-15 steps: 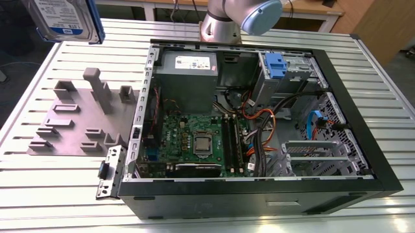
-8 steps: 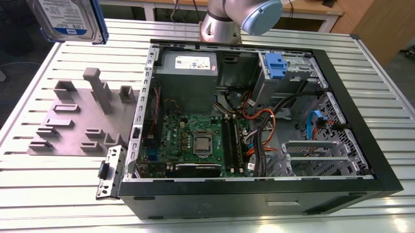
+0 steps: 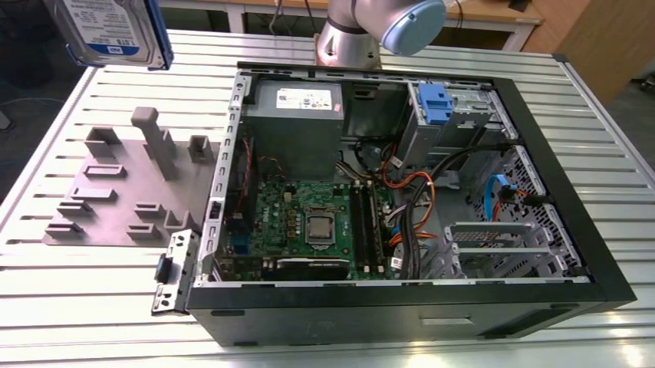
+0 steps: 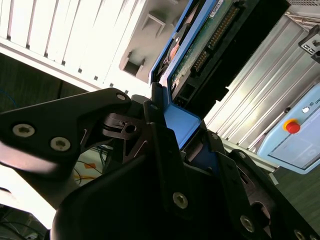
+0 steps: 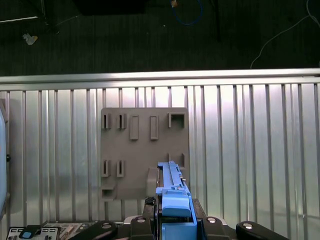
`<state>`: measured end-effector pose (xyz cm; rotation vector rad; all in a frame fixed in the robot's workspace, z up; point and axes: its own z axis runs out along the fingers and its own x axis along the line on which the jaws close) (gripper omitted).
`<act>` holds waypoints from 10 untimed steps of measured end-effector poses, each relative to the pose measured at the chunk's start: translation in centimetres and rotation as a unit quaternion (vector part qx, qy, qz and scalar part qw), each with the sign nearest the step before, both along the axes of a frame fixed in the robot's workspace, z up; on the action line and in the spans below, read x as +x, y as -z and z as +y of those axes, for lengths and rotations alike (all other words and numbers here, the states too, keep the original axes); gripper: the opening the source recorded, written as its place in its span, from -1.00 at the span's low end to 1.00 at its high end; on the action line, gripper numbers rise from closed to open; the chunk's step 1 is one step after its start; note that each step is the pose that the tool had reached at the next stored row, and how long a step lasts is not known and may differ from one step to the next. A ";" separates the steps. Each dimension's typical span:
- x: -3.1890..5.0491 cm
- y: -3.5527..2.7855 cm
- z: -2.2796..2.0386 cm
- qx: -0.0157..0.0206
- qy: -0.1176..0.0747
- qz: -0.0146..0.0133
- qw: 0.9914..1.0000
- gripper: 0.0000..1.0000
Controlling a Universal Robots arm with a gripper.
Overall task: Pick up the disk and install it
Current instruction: 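Pick up the disk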
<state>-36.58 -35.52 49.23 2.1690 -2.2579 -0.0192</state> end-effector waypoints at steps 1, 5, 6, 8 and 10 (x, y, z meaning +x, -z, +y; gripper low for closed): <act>0.05 0.00 0.00 0.000 0.000 0.000 1.000 -0.26; 0.10 0.00 -0.02 0.000 0.000 0.000 1.000 -0.26; 0.10 0.00 -0.05 0.000 0.000 0.000 1.000 -0.26; 0.10 0.01 -0.12 0.000 0.000 0.000 1.000 -0.26; 0.11 0.00 -0.22 0.000 0.000 0.000 1.000 -0.26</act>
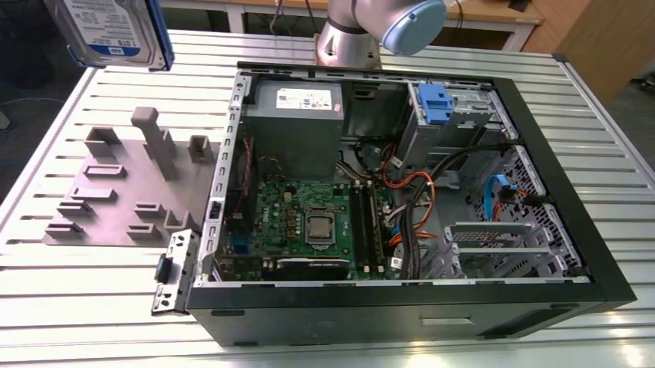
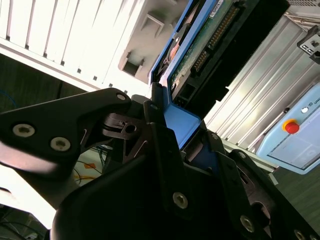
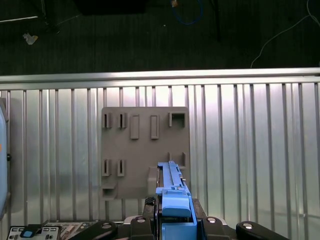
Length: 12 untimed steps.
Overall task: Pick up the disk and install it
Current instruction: 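Pick up the disk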
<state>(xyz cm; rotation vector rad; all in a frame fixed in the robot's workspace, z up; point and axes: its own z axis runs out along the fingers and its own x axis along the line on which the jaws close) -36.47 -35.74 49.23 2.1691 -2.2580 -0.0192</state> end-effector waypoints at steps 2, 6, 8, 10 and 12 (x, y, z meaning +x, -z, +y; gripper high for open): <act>0.00 0.00 -0.12 0.000 0.000 0.000 1.000 -0.26; 0.00 0.00 -0.22 0.000 0.000 0.000 1.000 -0.26; 0.00 0.00 -0.22 0.000 0.000 0.000 1.000 -0.26; 0.03 0.00 -0.23 0.000 0.000 0.000 1.000 -0.26; 0.10 0.00 -0.22 0.000 0.000 0.000 1.000 -0.26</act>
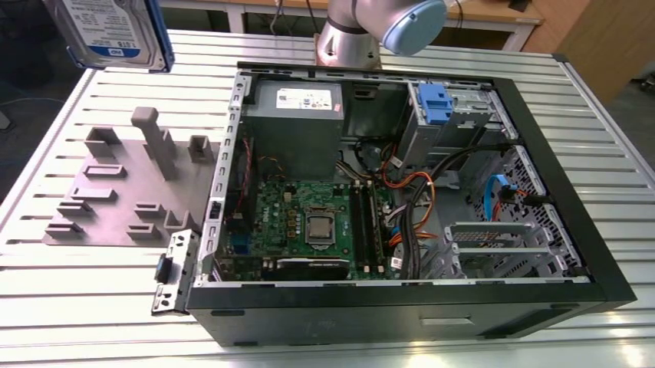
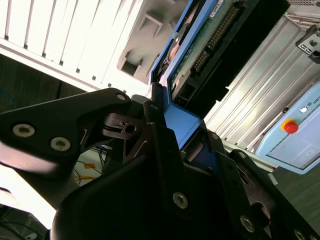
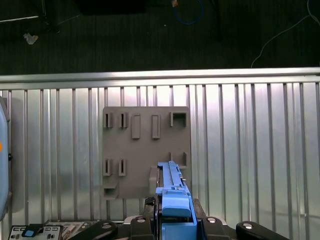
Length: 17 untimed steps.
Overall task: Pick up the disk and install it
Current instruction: 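Pick up the disk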
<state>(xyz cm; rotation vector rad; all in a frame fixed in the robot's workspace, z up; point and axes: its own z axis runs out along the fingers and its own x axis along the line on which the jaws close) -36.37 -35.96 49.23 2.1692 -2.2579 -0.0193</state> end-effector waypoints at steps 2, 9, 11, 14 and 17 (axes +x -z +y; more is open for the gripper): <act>0.06 0.01 0.00 0.000 0.000 0.000 1.000 -0.26; 0.45 0.01 0.00 0.000 0.000 0.000 1.000 -0.26; 0.54 0.00 0.00 0.000 0.000 0.000 1.000 -0.26; 0.59 0.00 0.00 0.000 0.000 0.000 1.000 -0.26; 0.63 0.00 0.00 0.000 0.000 0.000 1.000 -0.26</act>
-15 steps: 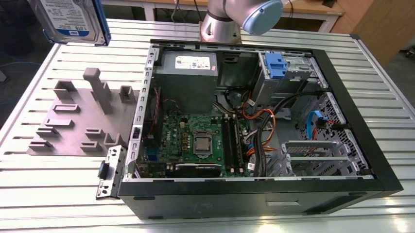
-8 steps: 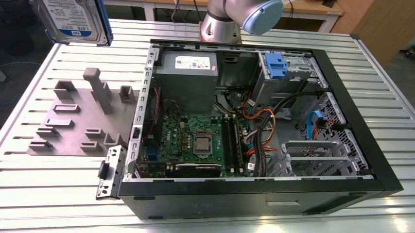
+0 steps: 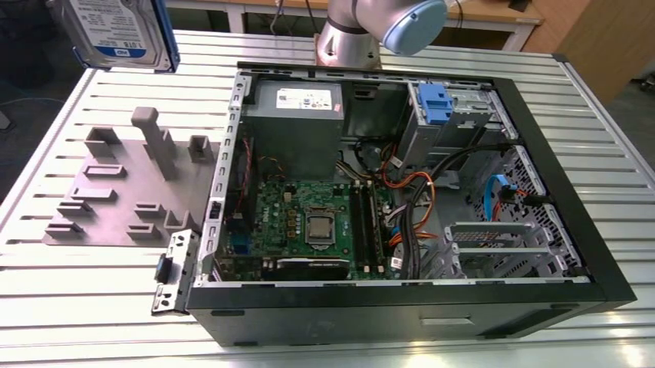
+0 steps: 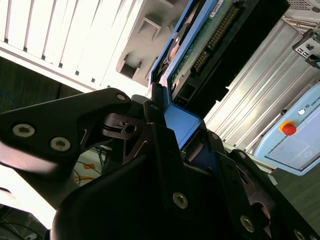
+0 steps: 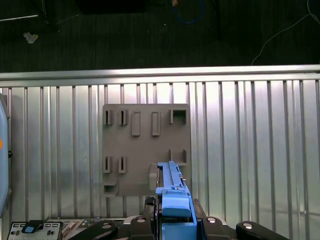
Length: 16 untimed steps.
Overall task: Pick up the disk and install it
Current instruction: 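Pick up the disk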
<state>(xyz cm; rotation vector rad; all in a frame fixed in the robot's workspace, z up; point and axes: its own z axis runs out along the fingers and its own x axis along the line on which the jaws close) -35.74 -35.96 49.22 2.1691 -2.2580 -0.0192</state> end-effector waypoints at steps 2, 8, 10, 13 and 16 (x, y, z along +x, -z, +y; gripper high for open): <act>0.03 0.00 0.00 0.000 0.000 0.000 1.000 -0.26; 0.17 0.00 0.00 0.000 0.000 0.000 1.000 -0.26; 0.26 -0.01 0.00 0.000 0.000 0.000 1.000 -0.26; 0.33 0.00 0.00 0.000 0.000 0.000 1.000 -0.26; 0.34 0.00 0.00 0.000 0.000 0.000 1.000 -0.26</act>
